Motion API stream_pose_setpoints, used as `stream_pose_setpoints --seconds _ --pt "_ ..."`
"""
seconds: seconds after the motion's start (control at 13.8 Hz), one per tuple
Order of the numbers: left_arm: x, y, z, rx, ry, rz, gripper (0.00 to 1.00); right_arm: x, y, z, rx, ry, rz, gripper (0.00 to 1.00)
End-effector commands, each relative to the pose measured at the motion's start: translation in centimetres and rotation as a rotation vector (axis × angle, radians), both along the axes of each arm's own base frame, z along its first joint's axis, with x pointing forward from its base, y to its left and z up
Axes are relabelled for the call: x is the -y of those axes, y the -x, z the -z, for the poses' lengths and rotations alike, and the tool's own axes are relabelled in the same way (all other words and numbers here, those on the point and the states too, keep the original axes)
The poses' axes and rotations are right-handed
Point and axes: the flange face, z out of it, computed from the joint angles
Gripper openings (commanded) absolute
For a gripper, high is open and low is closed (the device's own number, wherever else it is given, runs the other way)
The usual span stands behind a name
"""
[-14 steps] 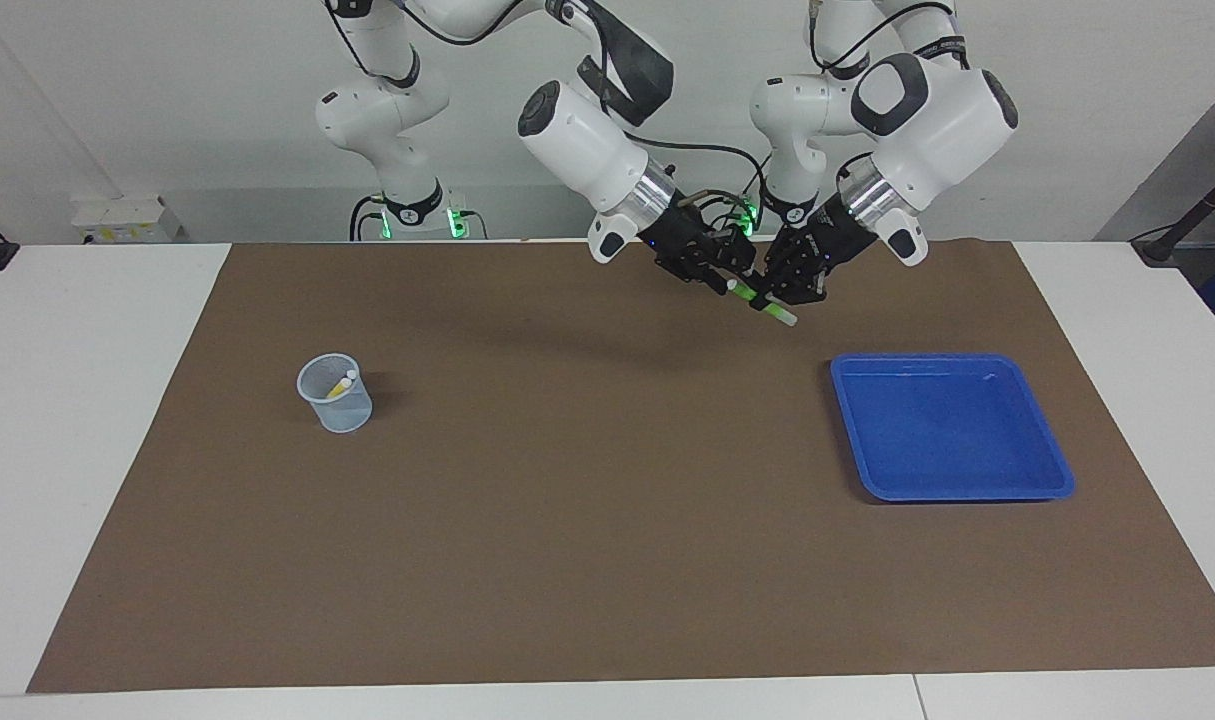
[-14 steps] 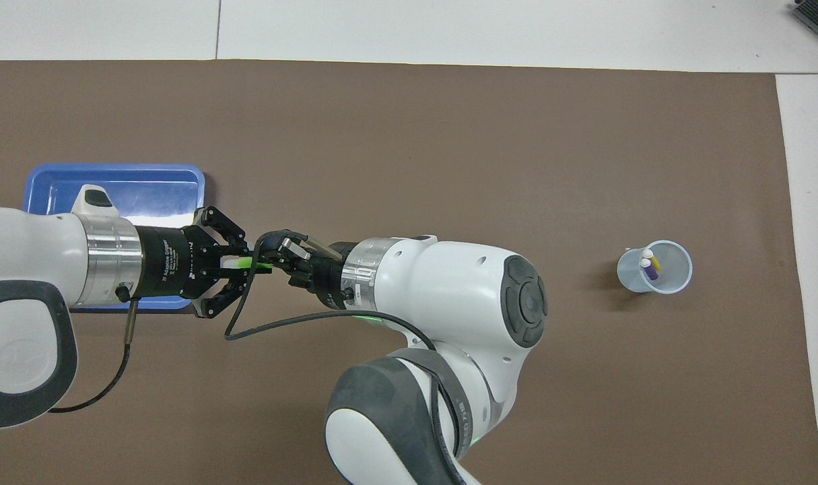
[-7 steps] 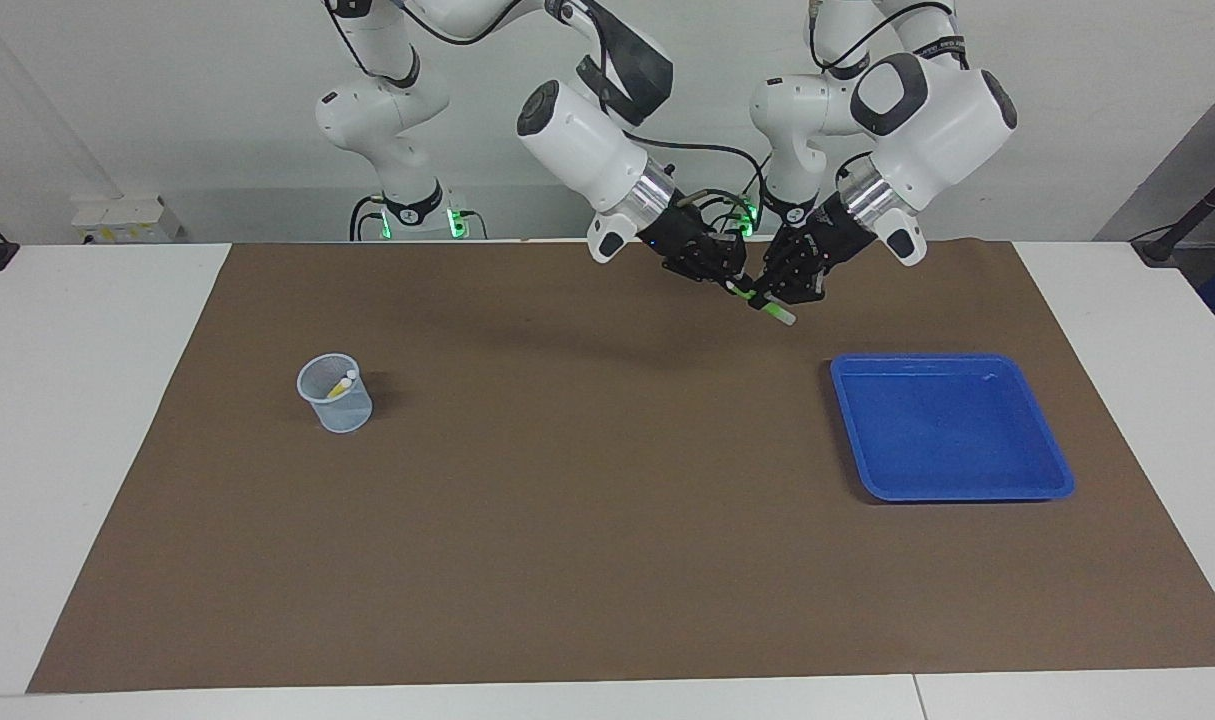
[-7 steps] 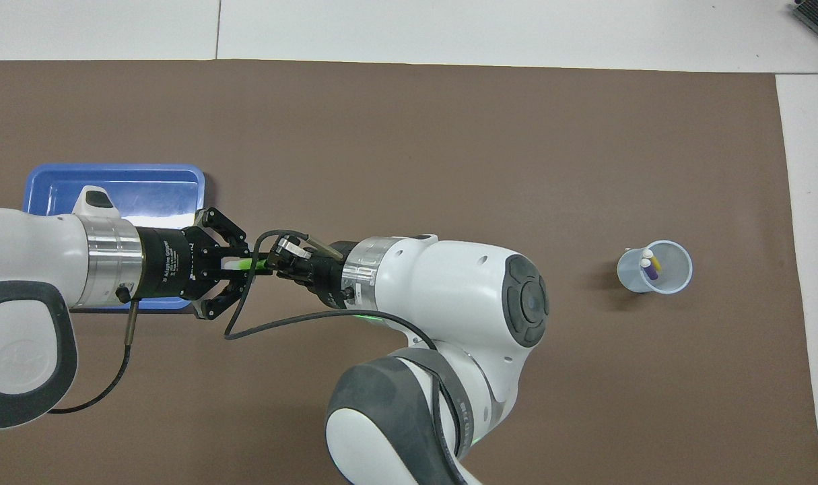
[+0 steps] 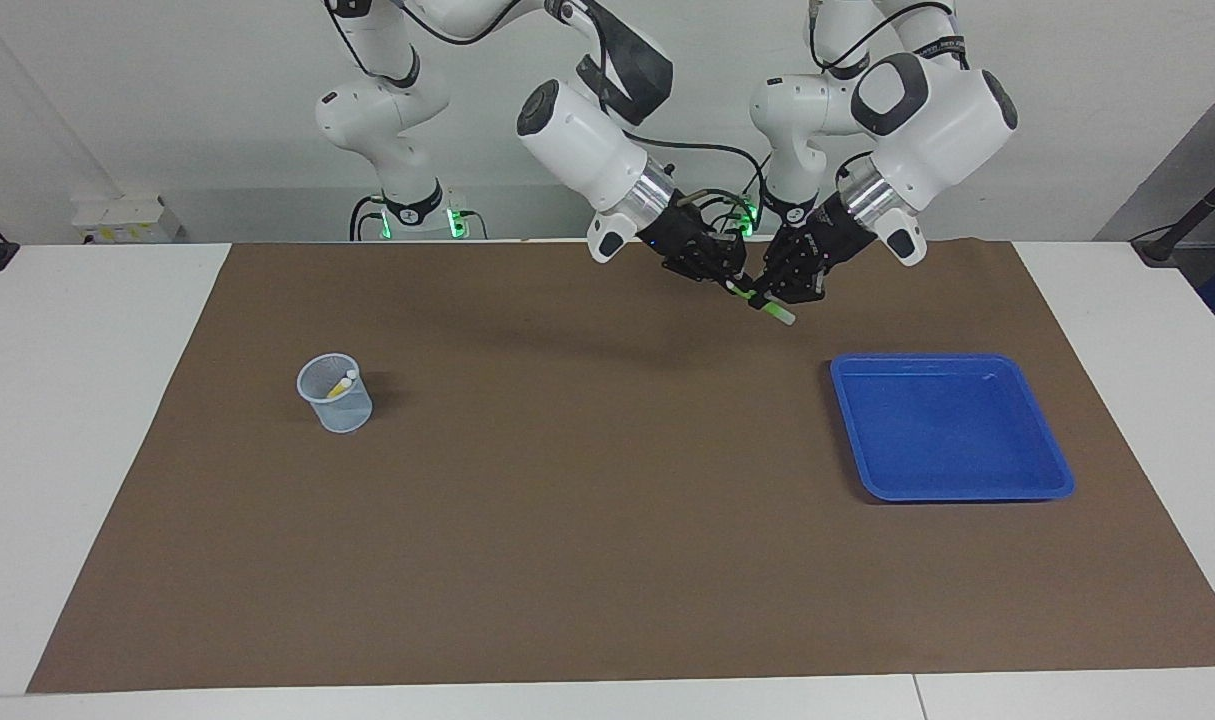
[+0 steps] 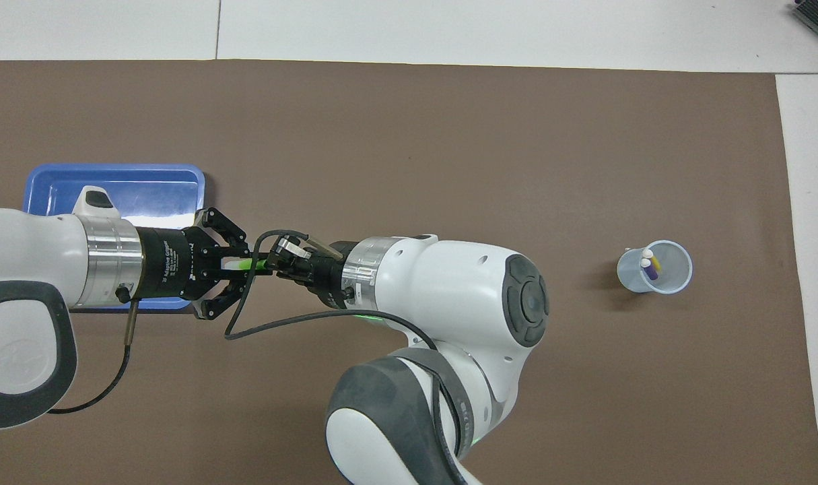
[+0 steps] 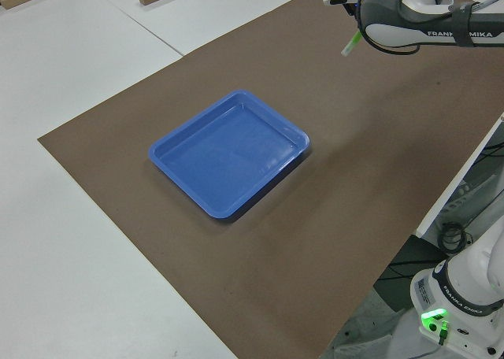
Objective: Transfer and insert pens with both arms
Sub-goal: 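Open the left gripper while the right gripper pulls the pen away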
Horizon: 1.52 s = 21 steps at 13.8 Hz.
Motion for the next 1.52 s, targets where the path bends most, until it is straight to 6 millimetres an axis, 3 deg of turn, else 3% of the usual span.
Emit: stream_pose_setpoints --seconds 0.0,0.29,0.58,0.79,0.94,1.23,1.44 --pt "-0.4 1.1 -0.6 0.004 0.01 0.007 1.0 0.8 0.0 -0.3 -0.006 -0.001 -0.01 0.0" --pt "-0.4 1.2 -0.6 0.007 0.01 0.008 1.0 2.9 -1.2 0.4 0.02 0.051 -0.092 0.0" --pt "-0.4 1.2 -0.9 0.012 0.011 0.006 1.0 8.1 -2.6 0.6 0.087 0.275 -0.349 0.0" --pt "-1.2 1.1 -0.7 0.055 0.006 0.065 1.0 13.6 -2.6 -0.3 0.079 0.441 -0.547 0.0" --pt "-2.9 1.4 -0.3 0.114 -0.006 0.157 1.0 18.3 -2.9 -0.4 0.084 0.572 -0.7 0.0" --pt "-7.7 2.1 0.5 0.252 -0.074 0.501 1.0 27.0 -2.7 -1.9 0.072 0.782 -1.017 0.0" --pt "-8.9 2.5 1.1 0.32 -0.2 0.78 1.0 31.4 -2.9 -3.0 0.094 0.906 -1.236 0.0"
